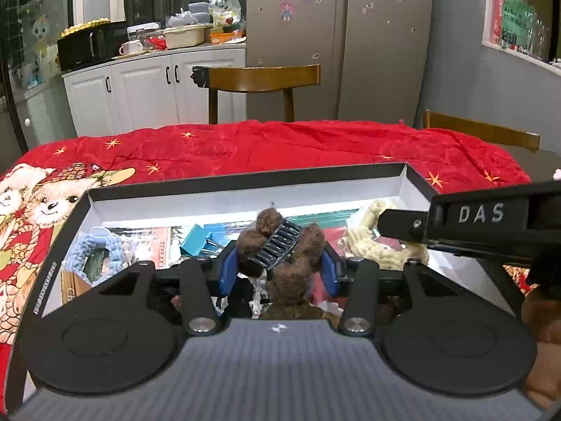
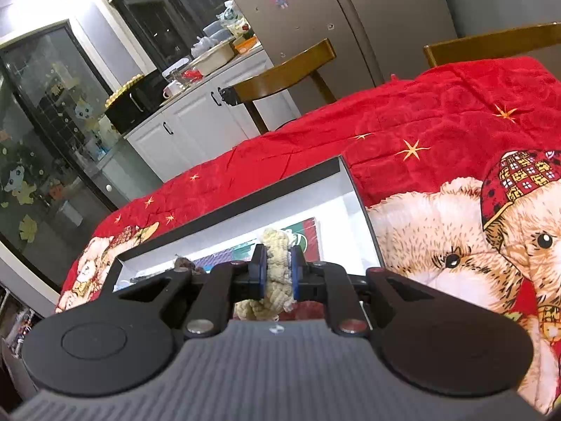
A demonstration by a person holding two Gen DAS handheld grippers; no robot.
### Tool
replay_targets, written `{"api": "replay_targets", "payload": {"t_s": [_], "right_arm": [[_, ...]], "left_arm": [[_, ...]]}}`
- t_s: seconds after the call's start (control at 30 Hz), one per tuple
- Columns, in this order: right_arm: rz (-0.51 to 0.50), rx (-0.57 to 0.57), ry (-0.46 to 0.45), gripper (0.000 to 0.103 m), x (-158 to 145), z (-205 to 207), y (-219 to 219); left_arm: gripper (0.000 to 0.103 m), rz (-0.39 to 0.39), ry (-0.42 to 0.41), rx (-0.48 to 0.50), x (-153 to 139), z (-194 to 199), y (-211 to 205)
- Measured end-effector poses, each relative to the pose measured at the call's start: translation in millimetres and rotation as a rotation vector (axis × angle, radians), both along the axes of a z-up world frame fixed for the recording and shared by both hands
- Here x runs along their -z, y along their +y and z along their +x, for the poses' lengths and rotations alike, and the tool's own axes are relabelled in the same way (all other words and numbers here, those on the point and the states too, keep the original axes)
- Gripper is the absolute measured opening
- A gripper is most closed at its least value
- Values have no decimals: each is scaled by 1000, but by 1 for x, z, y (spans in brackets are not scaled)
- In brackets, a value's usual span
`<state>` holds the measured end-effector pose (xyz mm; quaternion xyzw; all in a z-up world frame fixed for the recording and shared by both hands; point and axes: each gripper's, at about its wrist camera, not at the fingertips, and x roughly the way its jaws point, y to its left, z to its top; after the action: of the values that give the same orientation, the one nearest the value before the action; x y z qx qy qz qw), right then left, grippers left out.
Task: Organize objects
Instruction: 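Lower both items into the box and open both tools, then withdraw both open tools back toward the blue clip and purple lighter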
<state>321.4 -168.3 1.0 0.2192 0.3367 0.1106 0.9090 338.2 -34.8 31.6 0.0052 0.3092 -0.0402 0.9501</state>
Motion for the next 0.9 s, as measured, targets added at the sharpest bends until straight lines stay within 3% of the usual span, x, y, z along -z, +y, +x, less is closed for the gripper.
{"api": "replay_targets", "payload": {"t_s": [0.2,0.27,0.43,0.67,0.8,0.9], "right_arm": [[57,-20,-8,37,-4,-2,-6],[84,-17,-25,60,-8,-5,-8],[140,-19,-94,75,-26,-17,-12],[140,-29,-253,85,-71,-55,-8],[133,24,-382,88,-97,-95,-3],[125,50,-428,93,-108,-120,1]], "left_arm": [[61,14,1,29,-1,-1,-1],[61,30,-1,44,-3,-3,-2],[62,-2,-19,37,-23,-13,10],[65,-53,-127,17,-75,-61,43],[70,-37,-233,-7,-111,-108,70],[72,-13,-302,-10,-134,-145,88]]}}
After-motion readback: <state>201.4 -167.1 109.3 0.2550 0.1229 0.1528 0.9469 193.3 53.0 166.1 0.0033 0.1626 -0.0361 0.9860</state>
